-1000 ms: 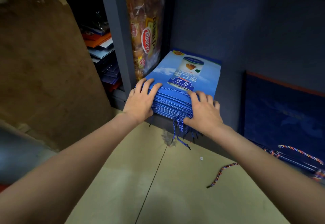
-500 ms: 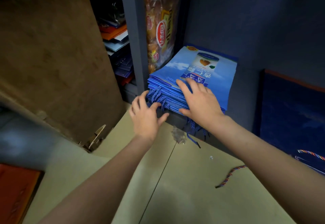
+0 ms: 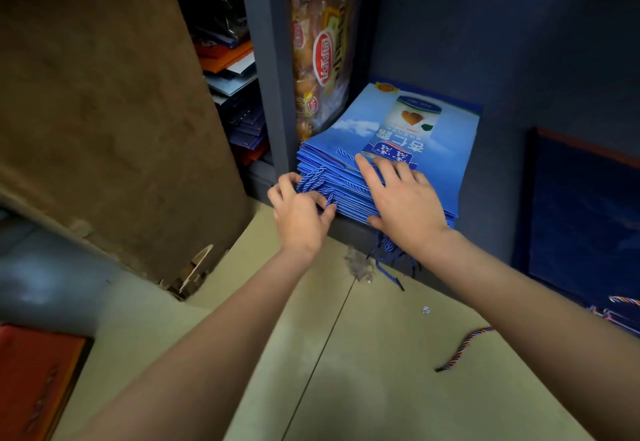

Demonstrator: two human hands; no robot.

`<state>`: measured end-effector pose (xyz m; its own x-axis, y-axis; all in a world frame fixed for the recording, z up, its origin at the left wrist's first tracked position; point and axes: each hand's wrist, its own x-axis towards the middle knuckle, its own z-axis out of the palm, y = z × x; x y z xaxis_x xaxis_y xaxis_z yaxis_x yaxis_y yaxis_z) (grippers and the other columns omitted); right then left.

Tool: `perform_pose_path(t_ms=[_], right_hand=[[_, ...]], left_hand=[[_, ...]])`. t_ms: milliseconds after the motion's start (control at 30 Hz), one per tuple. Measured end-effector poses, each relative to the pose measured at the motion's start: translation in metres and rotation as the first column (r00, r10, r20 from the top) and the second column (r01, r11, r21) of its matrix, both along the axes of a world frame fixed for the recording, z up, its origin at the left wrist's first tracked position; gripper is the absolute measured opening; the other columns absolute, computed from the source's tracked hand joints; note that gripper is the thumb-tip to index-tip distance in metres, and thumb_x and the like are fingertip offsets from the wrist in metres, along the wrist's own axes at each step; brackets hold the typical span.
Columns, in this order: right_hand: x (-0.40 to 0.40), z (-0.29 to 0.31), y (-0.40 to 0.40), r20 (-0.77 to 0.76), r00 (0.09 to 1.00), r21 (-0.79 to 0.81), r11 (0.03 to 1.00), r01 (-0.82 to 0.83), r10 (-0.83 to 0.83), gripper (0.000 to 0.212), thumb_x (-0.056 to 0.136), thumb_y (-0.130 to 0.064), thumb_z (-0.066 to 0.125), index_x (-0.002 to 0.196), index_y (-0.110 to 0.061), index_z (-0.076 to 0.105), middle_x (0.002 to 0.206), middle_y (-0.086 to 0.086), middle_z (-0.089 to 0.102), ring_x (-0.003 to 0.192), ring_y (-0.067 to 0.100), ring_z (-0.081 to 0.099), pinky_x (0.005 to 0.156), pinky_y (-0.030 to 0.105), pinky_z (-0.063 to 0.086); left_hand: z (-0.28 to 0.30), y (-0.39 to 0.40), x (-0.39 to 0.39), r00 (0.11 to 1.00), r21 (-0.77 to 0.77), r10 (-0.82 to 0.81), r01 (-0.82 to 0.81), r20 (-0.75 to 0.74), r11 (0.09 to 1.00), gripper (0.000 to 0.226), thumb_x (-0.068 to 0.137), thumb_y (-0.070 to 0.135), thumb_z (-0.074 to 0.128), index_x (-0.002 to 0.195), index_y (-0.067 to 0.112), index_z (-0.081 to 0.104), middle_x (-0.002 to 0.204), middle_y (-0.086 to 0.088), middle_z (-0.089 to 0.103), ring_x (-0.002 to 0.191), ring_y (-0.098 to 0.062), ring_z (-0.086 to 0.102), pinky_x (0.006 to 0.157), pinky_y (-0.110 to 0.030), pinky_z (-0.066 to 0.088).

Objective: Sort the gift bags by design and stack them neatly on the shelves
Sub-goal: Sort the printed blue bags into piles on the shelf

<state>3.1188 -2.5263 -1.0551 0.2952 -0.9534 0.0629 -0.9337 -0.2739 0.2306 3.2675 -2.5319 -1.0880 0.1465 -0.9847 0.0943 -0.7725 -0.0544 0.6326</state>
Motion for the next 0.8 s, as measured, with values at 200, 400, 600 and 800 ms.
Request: perform_pose_path(t_ms=[200,400,600,800], right_hand=[[0.004,0.016,-0.002,-0.057,0.997,-0.016,0.999,0.051,-0.052,0.105,0.076,-0.047,0.07,0.149,-0.022,-0.002,0.152,0.013,0.015,0.135,0.034,0.023,0.111,0.05,0.016],[0.0,0.04,-0.01,-0.003,0.997,-0.088,0.993,0.077,-0.077,0.107,0.07,-0.049,0.074,0.148,-0.024,0.006,0.149,0.013,0.021,0.131,0.033,0.029,0.111,0.054,0.01],[-0.002,0.039,-0.009,0.012,0.995,-0.059,0.993,0.104,-0.103,0.103,0.07,-0.05,0.073,0.147,-0.021,0.011,0.147,0.014,0.024,0.131,0.033,0.029,0.111,0.055,0.009],[-0.004,0.016,0.004,0.045,0.995,0.061,0.995,0.085,-0.088,0.101,0.077,-0.051,0.067,0.148,-0.023,0.001,0.15,0.012,0.017,0.135,0.031,0.022,0.112,0.052,0.01]], left_hand=[[0.026,-0.006,0.014,0.961,0.197,-0.176,0.134,0.214,0.971,0.021,0.088,0.024,0.062,0.099,0.007,0.066,0.132,-0.007,0.029,0.126,-0.029,0.021,0.098,-0.044,0.033],[0.05,-0.012,0.012,0.946,0.211,-0.164,0.107,0.278,0.972,0.027,0.091,0.025,0.058,0.105,0.002,0.063,0.136,-0.008,0.027,0.124,-0.032,0.022,0.096,-0.044,0.034],[0.048,-0.004,0.035,0.887,0.256,-0.234,0.137,0.399,0.957,0.03,0.092,0.03,0.056,0.11,0.007,0.062,0.135,-0.009,0.032,0.124,-0.034,0.024,0.098,-0.048,0.034],[0.036,0.005,0.05,0.976,0.189,-0.136,0.103,0.172,0.977,0.029,0.084,0.037,0.066,0.107,0.02,0.062,0.132,-0.005,0.037,0.126,-0.029,0.027,0.101,-0.042,0.03]])
